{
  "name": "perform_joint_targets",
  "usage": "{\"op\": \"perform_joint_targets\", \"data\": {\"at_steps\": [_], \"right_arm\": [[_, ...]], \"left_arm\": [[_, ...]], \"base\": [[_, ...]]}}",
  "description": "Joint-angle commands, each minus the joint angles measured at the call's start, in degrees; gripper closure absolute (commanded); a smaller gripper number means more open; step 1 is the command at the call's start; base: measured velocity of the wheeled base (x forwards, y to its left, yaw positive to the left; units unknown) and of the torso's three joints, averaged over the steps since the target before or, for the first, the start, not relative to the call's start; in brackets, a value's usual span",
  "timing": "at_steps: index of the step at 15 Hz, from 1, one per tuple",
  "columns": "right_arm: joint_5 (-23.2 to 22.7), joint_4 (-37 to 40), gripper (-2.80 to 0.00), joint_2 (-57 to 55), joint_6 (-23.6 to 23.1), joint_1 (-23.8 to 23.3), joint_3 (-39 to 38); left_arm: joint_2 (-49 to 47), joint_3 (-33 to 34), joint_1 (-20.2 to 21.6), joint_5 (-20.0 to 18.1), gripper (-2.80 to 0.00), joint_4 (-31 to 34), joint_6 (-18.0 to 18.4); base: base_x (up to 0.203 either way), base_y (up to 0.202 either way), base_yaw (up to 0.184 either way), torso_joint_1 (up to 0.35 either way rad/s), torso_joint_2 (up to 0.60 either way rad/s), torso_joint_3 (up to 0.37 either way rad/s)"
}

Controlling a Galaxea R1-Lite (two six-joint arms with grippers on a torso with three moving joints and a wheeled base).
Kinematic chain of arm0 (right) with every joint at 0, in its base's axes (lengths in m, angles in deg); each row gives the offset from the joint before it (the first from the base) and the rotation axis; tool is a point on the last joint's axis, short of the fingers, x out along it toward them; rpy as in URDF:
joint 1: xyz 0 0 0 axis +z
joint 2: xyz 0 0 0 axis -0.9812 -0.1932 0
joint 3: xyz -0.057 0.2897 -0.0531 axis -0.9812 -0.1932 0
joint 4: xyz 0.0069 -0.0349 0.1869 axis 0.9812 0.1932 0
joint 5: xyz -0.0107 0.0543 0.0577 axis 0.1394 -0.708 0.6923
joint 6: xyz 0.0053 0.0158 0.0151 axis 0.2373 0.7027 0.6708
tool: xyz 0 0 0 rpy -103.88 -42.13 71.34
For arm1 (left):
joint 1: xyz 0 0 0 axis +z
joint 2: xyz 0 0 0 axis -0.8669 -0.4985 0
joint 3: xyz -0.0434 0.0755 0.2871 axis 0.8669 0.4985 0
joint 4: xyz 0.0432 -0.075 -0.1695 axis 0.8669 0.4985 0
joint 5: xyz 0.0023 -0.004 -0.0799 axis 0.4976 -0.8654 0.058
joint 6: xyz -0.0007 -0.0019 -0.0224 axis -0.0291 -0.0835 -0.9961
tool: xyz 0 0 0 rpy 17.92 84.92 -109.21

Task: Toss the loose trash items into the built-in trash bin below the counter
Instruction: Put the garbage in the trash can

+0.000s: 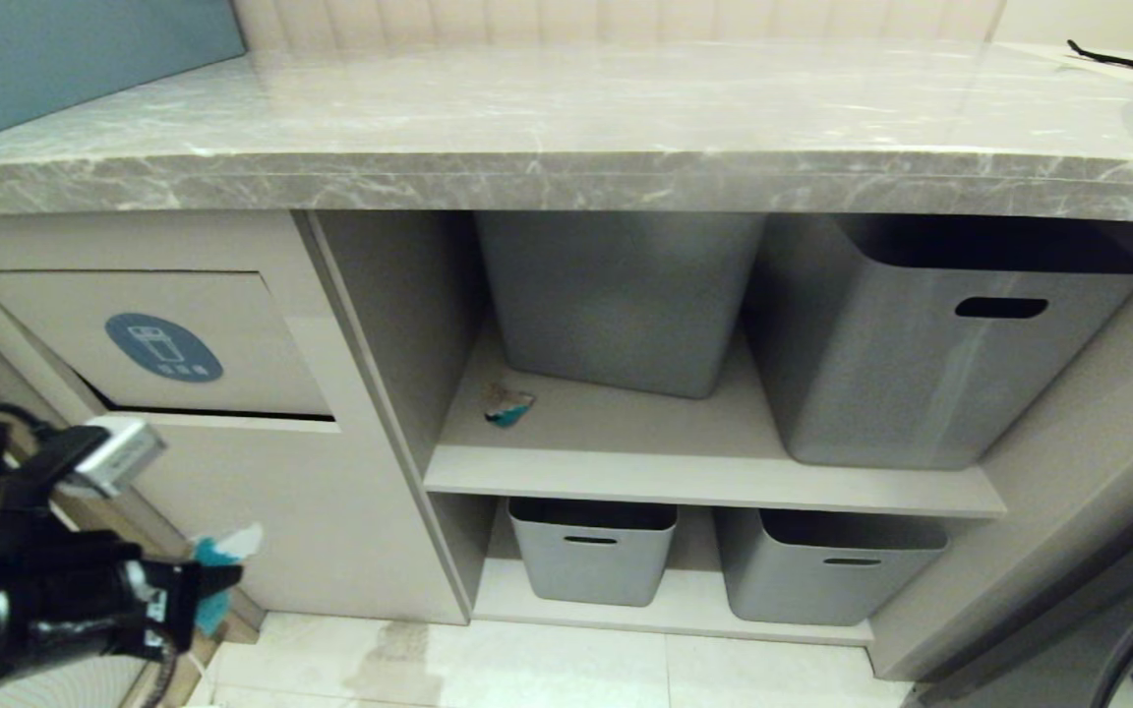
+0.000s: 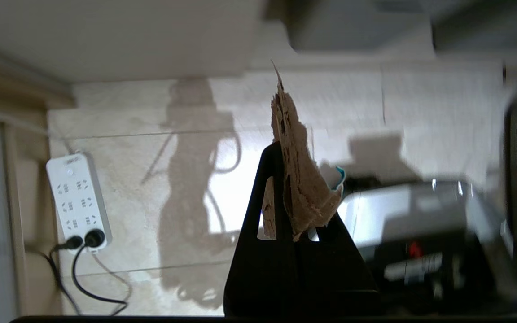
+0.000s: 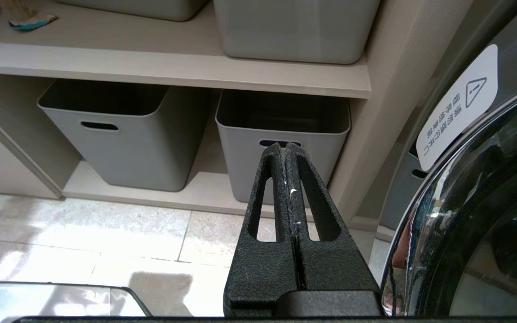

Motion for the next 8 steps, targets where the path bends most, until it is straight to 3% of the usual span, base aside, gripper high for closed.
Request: {"op": "perform_joint_targets", "data": {"at_steps": [1, 2, 3, 4, 6, 8], "right_arm": [[-0.02, 0.00, 0.00, 0.11, -0.02, 0.02, 0.00], [-0.02, 0.00, 0.00, 0.11, -0.02, 0.02, 0.00], [-0.02, 0.00, 0.00, 0.11, -0.02, 0.02, 0.00], [-0.02, 0.00, 0.00, 0.11, -0.02, 0.02, 0.00], [-0.02, 0.00, 0.00, 0.11, -0.02, 0.02, 0.00], [-0.02, 0.00, 0.00, 0.11, -0.02, 0.02, 0.00]], "left_arm": [[4.95, 7.33, 20.70, -9.76, 0.00, -10.08, 0.02], [4.04, 11.66, 28.17, -14.39, 0.00, -18.88, 0.05], [1.91, 16.48, 34.42, -18.51, 0.00, -32.16, 0.05], [-1.81, 19.82, 38.13, -21.18, 0.00, -42.47, 0.02], [-10.24, 23.61, 40.54, -24.48, 0.00, -58.76, 0.10], [-18.17, 22.10, 41.24, -25.64, 0.00, -69.69, 0.19]], "base": [[0.000, 0.000, 0.000, 0.000, 0.00, 0.000], [0.000, 0.000, 0.000, 0.000, 0.00, 0.000], [0.000, 0.000, 0.000, 0.000, 0.00, 0.000], [0.000, 0.000, 0.000, 0.000, 0.00, 0.000], [0.000, 0.000, 0.000, 0.000, 0.00, 0.000], [0.000, 0.000, 0.000, 0.000, 0.00, 0.000]]}}
